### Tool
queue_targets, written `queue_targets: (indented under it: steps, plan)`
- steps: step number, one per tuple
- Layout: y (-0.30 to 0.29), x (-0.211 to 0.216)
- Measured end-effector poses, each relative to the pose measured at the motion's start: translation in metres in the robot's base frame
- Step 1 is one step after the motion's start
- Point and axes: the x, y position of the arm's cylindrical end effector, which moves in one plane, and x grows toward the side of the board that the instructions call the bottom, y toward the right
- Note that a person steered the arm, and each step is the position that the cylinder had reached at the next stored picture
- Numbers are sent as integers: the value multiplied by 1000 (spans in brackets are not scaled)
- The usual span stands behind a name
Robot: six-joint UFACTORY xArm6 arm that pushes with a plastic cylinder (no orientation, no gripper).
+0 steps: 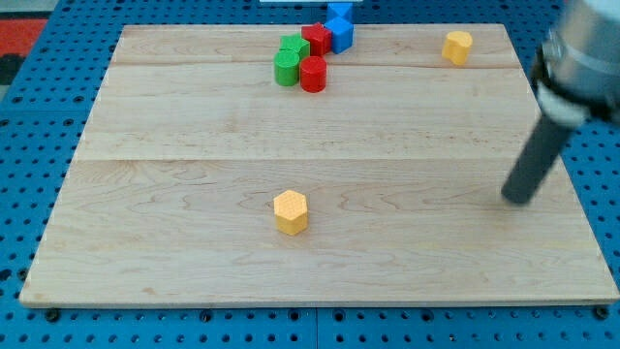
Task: Move the yellow hexagon into the yellow heart
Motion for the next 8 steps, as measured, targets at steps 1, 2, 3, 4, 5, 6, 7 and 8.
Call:
queue_targets:
  steps: [1, 2, 3, 4, 5, 6, 7, 8]
  plan:
    - [-152, 54]
    - [-205, 60]
    - [-208, 16]
    - [-246, 3]
    - [-250, -13]
    - [-235, -55]
    - [-209, -126]
    - [-225, -95]
